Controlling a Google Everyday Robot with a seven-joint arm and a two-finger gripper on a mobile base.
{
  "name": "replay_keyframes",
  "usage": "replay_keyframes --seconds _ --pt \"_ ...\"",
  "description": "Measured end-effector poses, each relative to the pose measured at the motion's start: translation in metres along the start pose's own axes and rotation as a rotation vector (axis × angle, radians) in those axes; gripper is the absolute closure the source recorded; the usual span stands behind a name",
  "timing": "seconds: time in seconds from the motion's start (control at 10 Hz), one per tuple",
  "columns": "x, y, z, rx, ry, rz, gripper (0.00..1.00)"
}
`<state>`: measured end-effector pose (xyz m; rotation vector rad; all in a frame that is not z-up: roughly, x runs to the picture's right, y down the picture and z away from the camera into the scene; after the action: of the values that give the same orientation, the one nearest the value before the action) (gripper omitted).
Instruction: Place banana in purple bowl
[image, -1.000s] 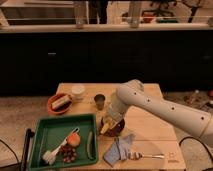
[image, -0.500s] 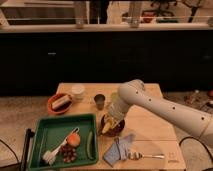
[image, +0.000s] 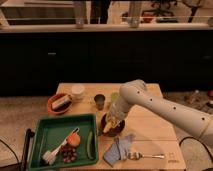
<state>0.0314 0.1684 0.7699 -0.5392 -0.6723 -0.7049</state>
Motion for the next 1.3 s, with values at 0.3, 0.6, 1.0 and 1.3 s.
replay_keyframes --seconds 0.3,0.6,1.0,1.3 --pt "0.006 -0.003 -0.001 0.008 0.012 0.017 0.32" --pt "0.012 -0.006 -0.006 0.019 0.021 0.028 0.20" --pt "0.023 -0.002 -0.012 0.035 0.031 0.058 0.20" --pt "0.037 0.001 -0.021 0.051 0.041 0.081 0.20"
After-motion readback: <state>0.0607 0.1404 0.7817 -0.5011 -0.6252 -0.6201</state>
